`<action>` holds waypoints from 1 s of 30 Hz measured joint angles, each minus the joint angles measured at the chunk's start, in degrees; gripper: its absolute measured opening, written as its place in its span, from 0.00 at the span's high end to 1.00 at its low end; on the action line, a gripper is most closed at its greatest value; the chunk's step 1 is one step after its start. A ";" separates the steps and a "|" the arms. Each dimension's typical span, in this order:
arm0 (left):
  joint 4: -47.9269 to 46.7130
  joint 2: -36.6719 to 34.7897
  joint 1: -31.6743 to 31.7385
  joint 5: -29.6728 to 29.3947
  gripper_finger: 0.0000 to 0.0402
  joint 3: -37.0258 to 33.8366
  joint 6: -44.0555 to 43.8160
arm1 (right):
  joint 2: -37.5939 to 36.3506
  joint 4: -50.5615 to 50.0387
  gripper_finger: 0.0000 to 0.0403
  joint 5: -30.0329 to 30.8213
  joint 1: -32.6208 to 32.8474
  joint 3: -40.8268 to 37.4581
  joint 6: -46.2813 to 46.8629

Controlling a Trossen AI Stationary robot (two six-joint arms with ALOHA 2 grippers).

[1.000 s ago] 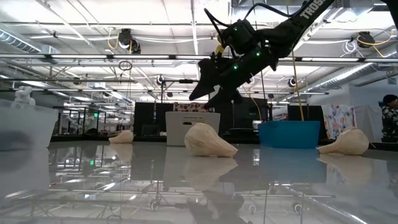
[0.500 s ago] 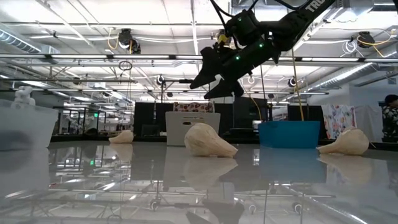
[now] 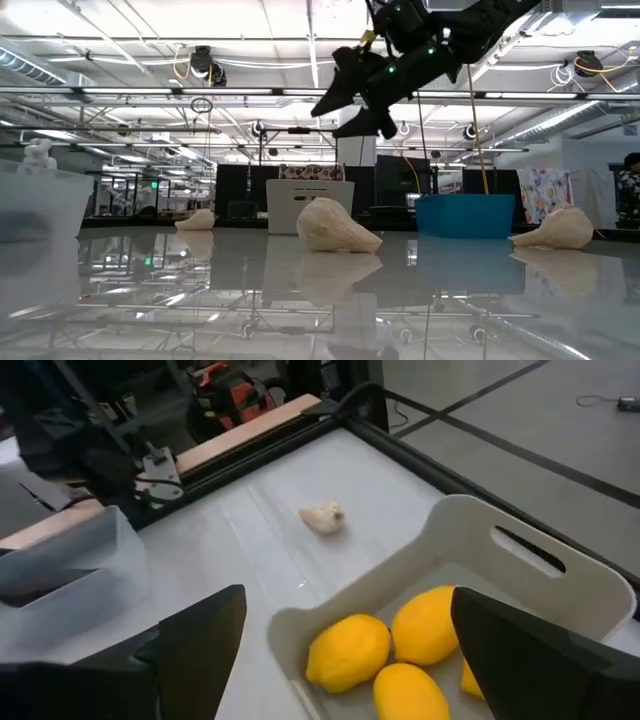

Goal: Sort produce into baskets
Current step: Put the yellow lemon into the gray bin

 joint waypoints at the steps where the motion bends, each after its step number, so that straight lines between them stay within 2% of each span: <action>1: -0.51 -1.54 1.07 -2.59 0.33 0.00 1.63 | -0.72 -0.85 0.14 0.02 0.17 0.00 0.17; 4: -3.24 -5.36 5.40 -9.38 0.32 0.00 7.97 | -2.97 -2.61 0.14 0.00 0.62 0.00 1.41; 8: -4.56 -7.55 14.62 -15.96 0.32 0.00 19.94 | -6.12 -6.52 0.14 0.02 1.52 0.00 3.99; 15: -0.04 -6.09 34.56 -16.25 0.32 0.00 48.67 | -10.51 -16.53 0.14 0.03 5.18 0.02 10.08; 17: 2.42 -5.18 40.78 -14.79 0.32 -0.04 55.58 | -11.25 -20.27 0.14 0.02 6.79 0.02 12.72; 22: 14.76 -0.84 54.84 -6.14 0.32 -0.04 66.89 | -11.55 -27.72 0.14 0.24 12.09 0.00 20.77; 25: 21.79 3.48 60.91 -0.92 0.32 -0.04 69.37 | -11.17 -29.87 0.14 1.98 15.87 0.00 26.75; 30: 30.13 12.45 67.04 5.01 0.32 -0.04 70.81 | -11.11 -31.48 0.14 9.61 23.25 -0.01 36.64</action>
